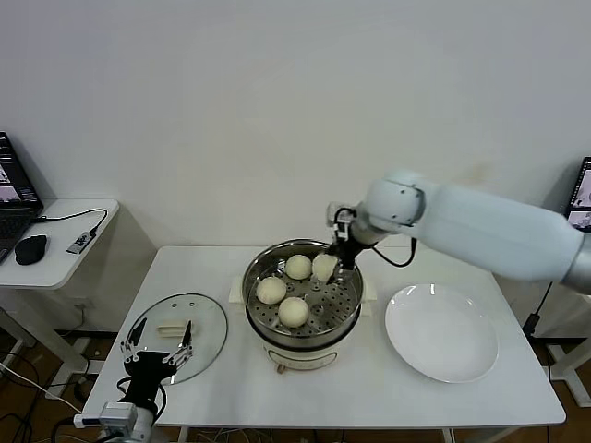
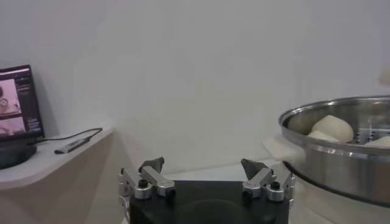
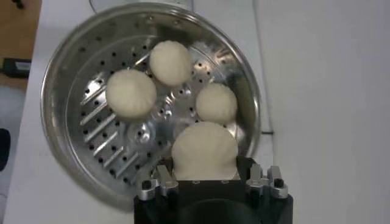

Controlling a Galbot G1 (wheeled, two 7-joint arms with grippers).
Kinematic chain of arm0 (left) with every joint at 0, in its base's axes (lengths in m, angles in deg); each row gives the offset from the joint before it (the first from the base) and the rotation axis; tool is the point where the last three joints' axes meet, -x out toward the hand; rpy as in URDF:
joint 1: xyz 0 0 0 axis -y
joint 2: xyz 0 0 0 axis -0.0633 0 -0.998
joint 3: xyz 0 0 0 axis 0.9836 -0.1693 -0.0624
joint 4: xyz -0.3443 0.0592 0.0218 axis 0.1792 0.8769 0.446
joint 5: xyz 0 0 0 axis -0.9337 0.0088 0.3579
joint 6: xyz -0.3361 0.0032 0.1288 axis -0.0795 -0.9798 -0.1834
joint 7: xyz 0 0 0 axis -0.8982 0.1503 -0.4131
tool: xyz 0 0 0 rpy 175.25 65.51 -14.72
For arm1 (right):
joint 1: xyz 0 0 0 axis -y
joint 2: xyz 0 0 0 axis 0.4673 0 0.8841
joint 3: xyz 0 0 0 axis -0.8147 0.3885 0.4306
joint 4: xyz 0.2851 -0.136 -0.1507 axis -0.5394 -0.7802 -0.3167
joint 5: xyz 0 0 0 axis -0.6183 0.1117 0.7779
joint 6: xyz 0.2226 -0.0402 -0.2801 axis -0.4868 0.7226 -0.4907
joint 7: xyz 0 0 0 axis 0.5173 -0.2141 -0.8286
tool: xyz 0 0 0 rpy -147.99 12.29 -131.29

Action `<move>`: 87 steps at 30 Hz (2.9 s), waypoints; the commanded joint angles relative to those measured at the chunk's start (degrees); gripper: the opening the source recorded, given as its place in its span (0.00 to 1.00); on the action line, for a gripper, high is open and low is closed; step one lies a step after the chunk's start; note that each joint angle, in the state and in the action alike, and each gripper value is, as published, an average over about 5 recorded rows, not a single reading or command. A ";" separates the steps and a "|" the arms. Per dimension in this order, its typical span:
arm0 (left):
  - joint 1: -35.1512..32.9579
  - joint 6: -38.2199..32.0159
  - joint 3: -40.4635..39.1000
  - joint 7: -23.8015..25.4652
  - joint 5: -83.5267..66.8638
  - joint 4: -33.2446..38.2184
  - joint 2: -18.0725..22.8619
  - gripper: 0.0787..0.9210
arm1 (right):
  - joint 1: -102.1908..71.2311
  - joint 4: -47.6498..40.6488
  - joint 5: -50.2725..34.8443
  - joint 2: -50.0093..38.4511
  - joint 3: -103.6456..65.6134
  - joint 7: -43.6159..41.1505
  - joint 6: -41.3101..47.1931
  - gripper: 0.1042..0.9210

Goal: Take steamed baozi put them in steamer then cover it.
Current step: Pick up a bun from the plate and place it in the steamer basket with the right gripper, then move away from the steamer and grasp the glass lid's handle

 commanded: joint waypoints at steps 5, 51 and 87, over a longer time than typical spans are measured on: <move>0.21 -0.06 -0.02 0.03 -0.11 -0.42 0.00 0.88 | -5.42 -3.72 5.07 4.30 1.90 2.48 2.17 0.65; 0.29 -0.73 -1.70 -0.04 1.31 -1.00 1.45 0.88 | -94.15 22.10 14.55 -12.46 -92.29 36.00 -42.79 0.88; 12.74 -12.71 -0.09 0.52 82.13 -31.76 -7.70 0.88 | -116.69 20.39 20.76 24.70 -129.08 42.08 -43.61 0.88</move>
